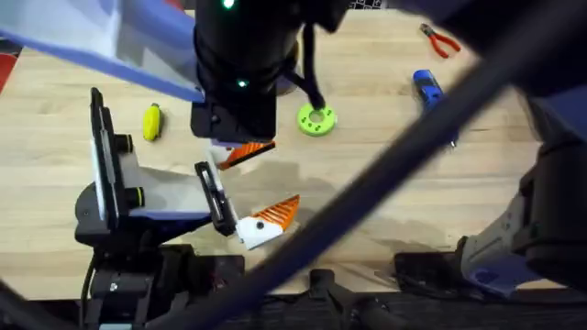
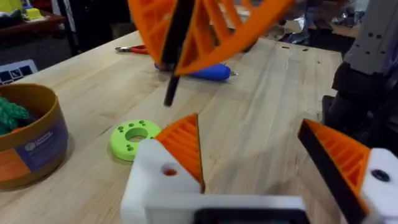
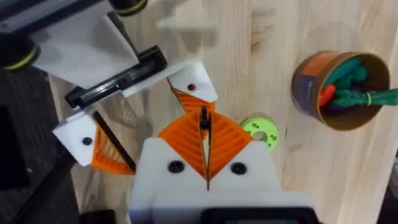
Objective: Pick up the gripper from the table and insert it into the empty holder that is missing its gripper. Then pick up a screw, insert it into the mounting hole, and use the screwdriver to tighten it. Finally, clean up the table by picking up the vegetable and placing it into the bucket.
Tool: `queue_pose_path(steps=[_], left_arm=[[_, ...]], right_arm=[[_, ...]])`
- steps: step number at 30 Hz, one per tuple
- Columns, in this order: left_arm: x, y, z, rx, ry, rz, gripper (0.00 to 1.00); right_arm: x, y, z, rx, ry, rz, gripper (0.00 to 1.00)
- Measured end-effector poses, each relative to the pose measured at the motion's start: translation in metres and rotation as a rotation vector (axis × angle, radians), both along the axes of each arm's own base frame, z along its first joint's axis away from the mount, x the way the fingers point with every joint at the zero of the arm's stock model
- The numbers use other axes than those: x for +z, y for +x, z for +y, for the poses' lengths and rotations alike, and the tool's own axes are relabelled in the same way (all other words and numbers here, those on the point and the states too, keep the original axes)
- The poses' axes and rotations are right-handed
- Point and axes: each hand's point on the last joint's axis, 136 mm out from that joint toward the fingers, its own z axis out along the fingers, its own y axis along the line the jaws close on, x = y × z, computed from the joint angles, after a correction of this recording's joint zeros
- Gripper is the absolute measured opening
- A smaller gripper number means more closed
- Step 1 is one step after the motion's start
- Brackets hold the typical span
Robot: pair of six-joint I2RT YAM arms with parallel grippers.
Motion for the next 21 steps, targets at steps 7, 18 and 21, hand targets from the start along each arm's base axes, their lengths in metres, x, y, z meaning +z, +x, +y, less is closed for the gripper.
queue_pose_path(steps=[7,18,21], left_arm=[[0.0,0.0,0.0,0.0,0.0,0.0,0.97],[0.0,0.0,0.0,0.0,0.0,0.0,0.97],[0.0,0.0,0.0,0.0,0.0,0.0,0.97]], right_arm=[[-0.009,0.001,0.004,0.111,-0.04,-0.022,0.006],[-0.017,0.004,0.01,0.149,-0.053,-0.027,0.006],[-0.022,0.004,0.012,0.153,-0.067,-0.021,0.006]])
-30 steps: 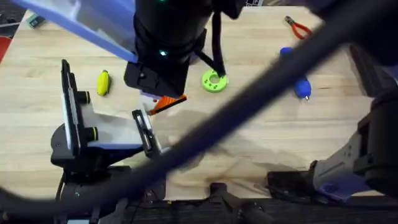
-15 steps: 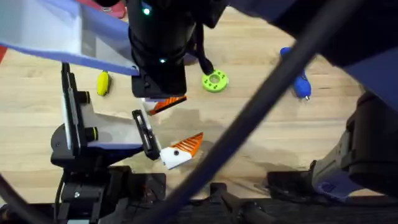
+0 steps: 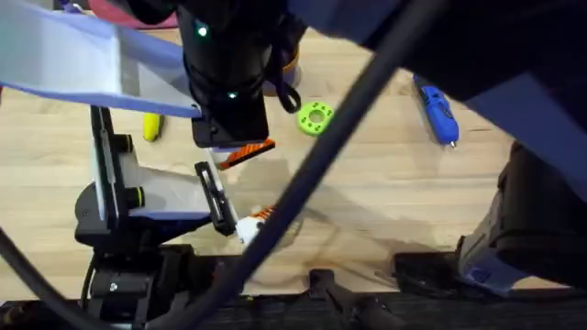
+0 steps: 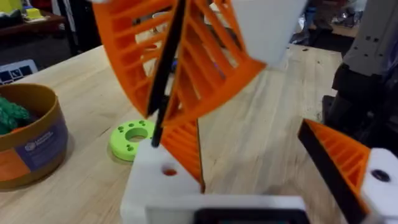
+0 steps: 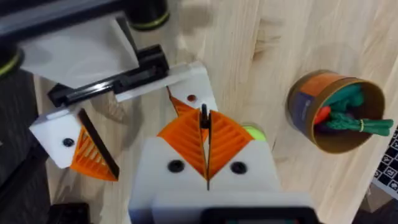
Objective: Pick up the gripper from the table and insert it into the empty holder that is missing its gripper. Then pick up a screw, insert it into the mounting hole, and use the screwdriver to tighten it. Finally, clean up the table by picking up the vegetable and placing it into the bucket.
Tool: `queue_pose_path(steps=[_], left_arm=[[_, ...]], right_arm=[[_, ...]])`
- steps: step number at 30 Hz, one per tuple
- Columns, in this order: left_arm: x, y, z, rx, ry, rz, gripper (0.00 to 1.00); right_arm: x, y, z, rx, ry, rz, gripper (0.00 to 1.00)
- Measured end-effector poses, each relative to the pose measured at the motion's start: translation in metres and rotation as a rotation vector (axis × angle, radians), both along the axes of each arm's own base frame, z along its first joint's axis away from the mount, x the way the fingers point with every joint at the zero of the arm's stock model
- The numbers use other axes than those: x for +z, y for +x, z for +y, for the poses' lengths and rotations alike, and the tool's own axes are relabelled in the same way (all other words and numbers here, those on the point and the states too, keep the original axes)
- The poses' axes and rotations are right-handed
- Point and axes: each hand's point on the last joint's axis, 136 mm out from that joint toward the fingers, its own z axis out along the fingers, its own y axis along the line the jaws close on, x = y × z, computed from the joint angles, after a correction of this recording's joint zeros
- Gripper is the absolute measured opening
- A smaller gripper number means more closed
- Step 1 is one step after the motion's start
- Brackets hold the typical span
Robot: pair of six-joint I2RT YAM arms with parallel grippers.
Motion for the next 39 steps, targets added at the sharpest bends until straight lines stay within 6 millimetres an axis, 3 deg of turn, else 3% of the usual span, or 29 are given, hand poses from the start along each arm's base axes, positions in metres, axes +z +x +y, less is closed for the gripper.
queue_pose_path(steps=[39], left_arm=[[0.0,0.0,0.0,0.0,0.0,0.0,0.97]], right_arm=[[-0.0079,-0.0081,0.0011,0.017,-0.021,0.038,0.006]])
